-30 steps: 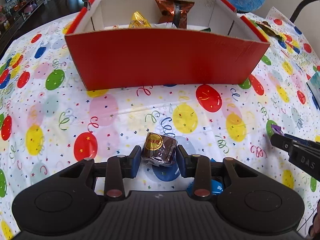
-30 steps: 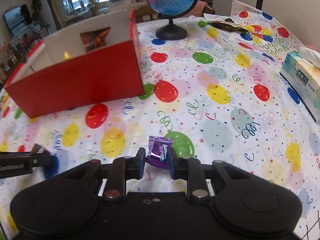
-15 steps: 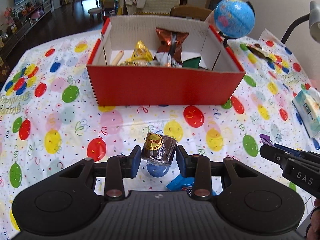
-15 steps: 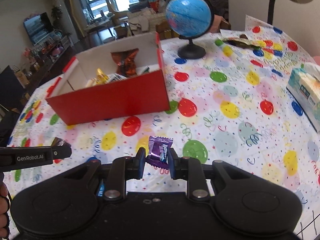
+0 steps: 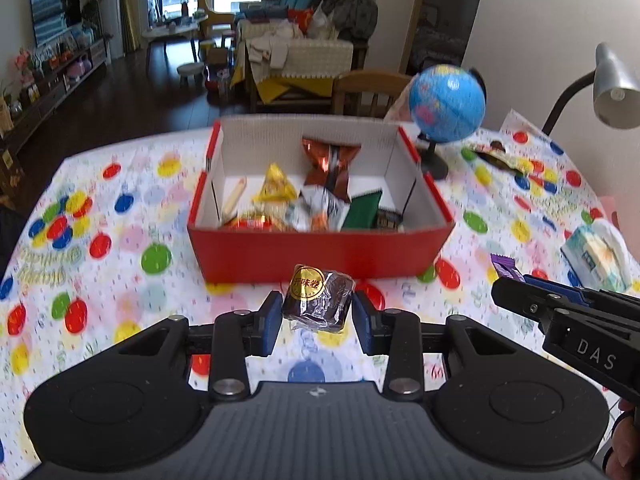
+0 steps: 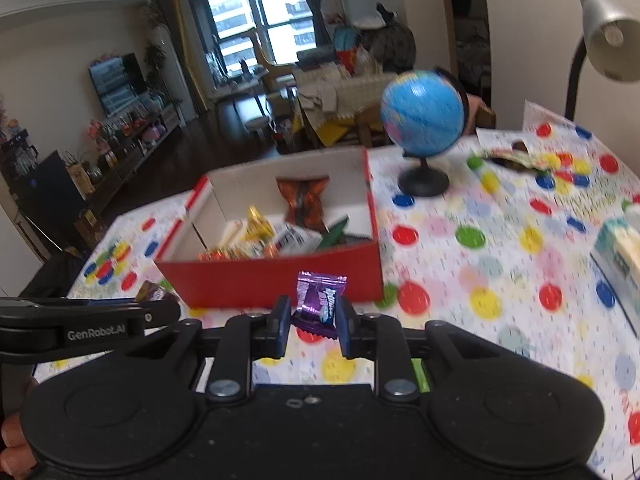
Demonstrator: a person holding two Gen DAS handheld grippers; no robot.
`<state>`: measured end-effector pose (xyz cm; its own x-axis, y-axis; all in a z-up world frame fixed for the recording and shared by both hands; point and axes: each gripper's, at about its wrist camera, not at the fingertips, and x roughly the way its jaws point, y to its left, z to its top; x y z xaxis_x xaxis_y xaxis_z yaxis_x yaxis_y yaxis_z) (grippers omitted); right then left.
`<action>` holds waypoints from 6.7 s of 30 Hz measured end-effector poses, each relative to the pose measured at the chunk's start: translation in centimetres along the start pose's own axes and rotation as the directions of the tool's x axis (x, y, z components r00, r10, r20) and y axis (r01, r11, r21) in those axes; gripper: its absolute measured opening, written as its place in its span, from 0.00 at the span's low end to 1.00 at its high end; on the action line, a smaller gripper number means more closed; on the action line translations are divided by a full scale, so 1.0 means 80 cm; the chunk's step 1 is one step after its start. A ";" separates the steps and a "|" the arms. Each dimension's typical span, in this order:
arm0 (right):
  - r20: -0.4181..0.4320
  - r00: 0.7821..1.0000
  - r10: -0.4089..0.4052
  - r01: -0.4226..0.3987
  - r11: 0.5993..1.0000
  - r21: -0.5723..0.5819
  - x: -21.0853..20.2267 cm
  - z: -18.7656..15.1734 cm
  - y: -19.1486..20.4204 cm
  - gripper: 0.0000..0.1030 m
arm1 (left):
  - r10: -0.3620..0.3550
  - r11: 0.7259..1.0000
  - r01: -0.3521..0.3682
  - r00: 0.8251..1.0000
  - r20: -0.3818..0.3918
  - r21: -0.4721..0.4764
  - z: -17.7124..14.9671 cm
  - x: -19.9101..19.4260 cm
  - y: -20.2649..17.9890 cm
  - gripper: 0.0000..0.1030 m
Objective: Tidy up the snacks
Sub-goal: 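Grasp the brown chocolate with the left tool while the right tool grasps the purple candy, then carry both snacks into the red box and open both tools to release them, then withdraw both tools from the box toward the blue packet and orange cake, then grasp the clear-wrapped orange cake with the left tool while the right tool grasps the blue packet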
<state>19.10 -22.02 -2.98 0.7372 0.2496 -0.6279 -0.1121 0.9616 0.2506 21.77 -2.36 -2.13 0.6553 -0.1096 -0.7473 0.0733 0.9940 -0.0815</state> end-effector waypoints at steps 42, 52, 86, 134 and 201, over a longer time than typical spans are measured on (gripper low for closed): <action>-0.134 0.986 -0.105 0.094 0.992 -0.085 0.221 0.093 0.024 0.22 | 0.056 0.995 -0.046 0.993 -0.108 0.091 0.141 0.216 0.069 0.36; -0.196 0.971 -0.139 0.122 0.988 -0.096 0.258 0.084 0.018 0.22 | 0.050 0.995 -0.035 0.984 -0.171 0.090 0.135 0.257 0.070 0.36; -0.105 0.992 -0.070 0.064 0.996 -0.058 0.163 0.087 0.017 0.43 | 0.030 0.996 -0.025 0.997 -0.069 0.082 0.125 0.151 0.049 0.63; -0.079 0.996 0.048 -0.054 0.996 -0.078 -0.001 -0.060 0.001 0.93 | 0.001 0.997 -0.006 0.998 -0.064 -0.076 -0.077 0.001 0.040 0.90; -0.325 0.946 0.017 0.009 0.997 0.080 0.091 -0.122 -0.008 0.36 | -0.041 0.997 0.022 0.967 -0.252 -0.078 -0.162 0.085 0.006 0.61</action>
<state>18.03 -19.71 -14.88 0.4784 0.2897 -0.8290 -0.0519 0.9517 0.3027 16.47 -2.61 -15.80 0.4415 -0.1462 -0.8853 0.0289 0.9884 -0.1488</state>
